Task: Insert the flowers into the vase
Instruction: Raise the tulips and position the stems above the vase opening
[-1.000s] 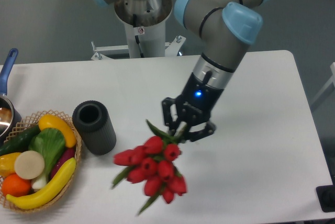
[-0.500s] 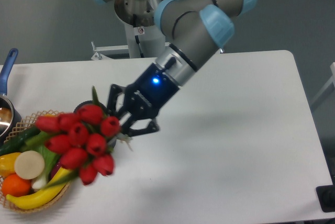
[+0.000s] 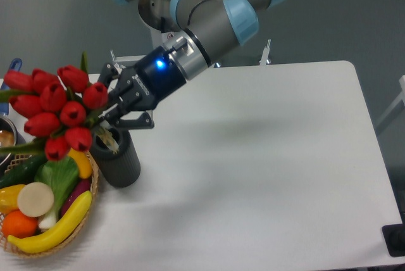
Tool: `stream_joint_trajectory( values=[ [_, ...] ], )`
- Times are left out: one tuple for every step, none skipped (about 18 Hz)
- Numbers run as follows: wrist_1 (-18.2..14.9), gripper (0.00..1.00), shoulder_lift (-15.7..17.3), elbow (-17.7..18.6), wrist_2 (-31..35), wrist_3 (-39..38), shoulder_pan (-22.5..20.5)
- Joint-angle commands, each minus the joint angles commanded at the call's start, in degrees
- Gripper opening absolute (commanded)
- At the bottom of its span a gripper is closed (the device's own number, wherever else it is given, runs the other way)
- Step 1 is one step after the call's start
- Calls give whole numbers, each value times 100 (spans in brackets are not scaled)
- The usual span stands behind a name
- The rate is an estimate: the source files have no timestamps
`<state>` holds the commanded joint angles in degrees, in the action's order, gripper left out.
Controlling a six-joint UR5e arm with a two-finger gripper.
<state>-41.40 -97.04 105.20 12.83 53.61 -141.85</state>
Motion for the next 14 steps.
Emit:
stream_joint_trajectory(
  values=[
    [0,1,61,123,0,79,0],
    [0,1,123,237,0,193,0],
    [0,1,158,343,0,290,-9],
    [0,2,193,431,0,351,-9],
    [0,2,203,501,0,404,-9],
    [0,3,203,545,0,474,-9],
    [0,3,194,572,0,562,-18],
    [0,3,185,598,0,624,-26],
    [-9,4,176,633,0,659,-26],
    [-9,4,176,686,0,677,-26],
    [-9,4,176,730,9,729,-26],
    [-9,4,168,783,9,800,-26],
    [-9,4,159,835,9,905,-26],
    [-9,4,124,879,9,1028,-26]
  ],
)
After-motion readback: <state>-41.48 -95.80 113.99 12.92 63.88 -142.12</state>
